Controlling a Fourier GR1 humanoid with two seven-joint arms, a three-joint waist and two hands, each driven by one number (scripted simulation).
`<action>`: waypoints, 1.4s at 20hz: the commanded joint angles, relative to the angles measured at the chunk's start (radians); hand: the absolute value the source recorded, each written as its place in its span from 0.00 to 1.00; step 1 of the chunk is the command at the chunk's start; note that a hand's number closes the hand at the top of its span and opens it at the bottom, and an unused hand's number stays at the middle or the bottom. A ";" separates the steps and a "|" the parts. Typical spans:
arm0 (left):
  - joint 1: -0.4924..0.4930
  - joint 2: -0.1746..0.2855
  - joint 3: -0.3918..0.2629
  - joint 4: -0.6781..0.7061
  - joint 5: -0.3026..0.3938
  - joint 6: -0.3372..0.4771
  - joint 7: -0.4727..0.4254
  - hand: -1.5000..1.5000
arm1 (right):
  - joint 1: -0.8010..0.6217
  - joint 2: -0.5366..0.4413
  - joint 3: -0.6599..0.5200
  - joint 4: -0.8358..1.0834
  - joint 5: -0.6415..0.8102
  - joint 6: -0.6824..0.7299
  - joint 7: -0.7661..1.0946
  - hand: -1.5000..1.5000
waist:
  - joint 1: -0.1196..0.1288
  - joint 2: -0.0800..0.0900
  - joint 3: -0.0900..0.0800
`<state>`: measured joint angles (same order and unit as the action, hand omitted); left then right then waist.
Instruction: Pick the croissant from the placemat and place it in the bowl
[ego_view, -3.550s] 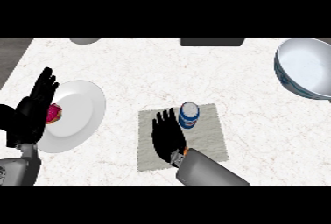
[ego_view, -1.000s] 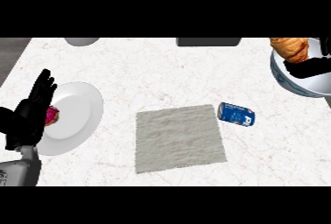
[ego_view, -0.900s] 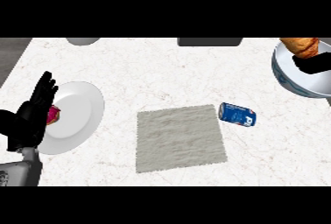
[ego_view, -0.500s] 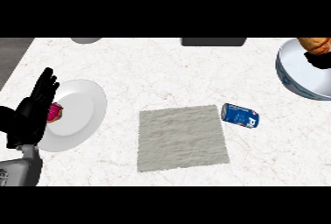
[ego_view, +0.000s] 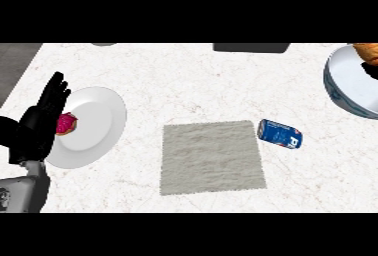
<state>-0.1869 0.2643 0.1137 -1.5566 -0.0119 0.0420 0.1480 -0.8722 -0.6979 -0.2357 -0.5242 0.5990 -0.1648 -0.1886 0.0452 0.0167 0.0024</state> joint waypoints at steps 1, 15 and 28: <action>-0.010 -0.001 0.008 0.011 0.020 -0.019 -0.014 0.50 | -0.081 -0.013 -0.025 0.171 0.021 -0.055 -0.070 1.00 | 0.016 0.007 0.001; -0.023 -0.039 -0.017 0.044 -0.013 0.013 -0.016 0.50 | -0.031 -0.100 -0.115 0.354 -0.058 0.201 -0.197 0.00 | 0.008 0.016 0.006; 0.000 -0.002 0.025 0.020 0.012 -0.012 -0.035 0.50 | 0.062 -0.284 -0.459 0.426 -0.400 0.472 -0.244 0.00 | -0.002 0.012 0.006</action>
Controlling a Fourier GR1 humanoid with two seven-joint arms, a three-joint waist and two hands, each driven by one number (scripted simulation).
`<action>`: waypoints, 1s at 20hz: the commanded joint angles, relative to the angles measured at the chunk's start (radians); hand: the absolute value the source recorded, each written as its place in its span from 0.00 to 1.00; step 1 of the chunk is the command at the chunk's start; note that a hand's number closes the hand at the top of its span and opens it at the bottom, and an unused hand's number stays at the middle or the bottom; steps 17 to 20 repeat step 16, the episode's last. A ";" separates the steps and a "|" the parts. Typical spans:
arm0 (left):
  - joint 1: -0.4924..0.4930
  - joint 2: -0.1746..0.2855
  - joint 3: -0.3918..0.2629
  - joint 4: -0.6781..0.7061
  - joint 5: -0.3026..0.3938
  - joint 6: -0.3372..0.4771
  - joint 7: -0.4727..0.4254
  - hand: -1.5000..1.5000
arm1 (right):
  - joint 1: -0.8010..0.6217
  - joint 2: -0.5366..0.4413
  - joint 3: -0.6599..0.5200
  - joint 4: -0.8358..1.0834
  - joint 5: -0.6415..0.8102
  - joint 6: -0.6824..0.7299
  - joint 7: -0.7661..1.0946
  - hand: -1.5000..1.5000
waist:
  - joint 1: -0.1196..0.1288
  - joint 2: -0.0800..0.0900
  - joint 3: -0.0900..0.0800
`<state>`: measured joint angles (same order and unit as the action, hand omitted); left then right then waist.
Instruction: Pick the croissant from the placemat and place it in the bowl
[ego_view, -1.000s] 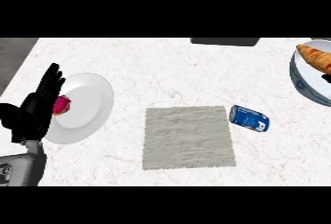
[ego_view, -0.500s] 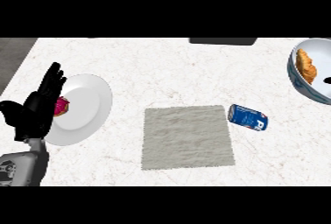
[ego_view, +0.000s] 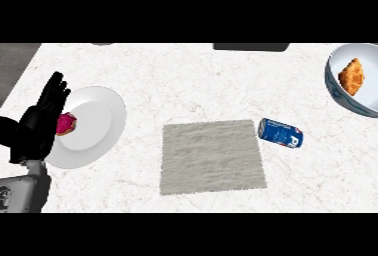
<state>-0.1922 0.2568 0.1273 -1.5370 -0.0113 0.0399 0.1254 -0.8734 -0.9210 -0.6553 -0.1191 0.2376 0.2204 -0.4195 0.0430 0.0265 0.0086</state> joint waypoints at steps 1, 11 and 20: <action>0.017 -0.025 -0.018 -0.009 -0.004 0.008 0.001 0.50 | 0.104 -0.089 -0.046 0.028 -0.044 0.135 -0.031 0.00 | -0.010 0.002 0.002; 0.027 -0.018 -0.007 -0.029 -0.008 0.014 0.011 0.50 | 0.279 -0.163 -0.113 0.044 -0.118 0.411 -0.112 0.00 | -0.014 -0.005 0.005; -0.007 -0.029 -0.015 0.008 -0.024 0.026 -0.008 0.50 | 0.264 -0.166 -0.152 0.018 -0.162 0.445 -0.101 0.00 | -0.009 -0.001 0.004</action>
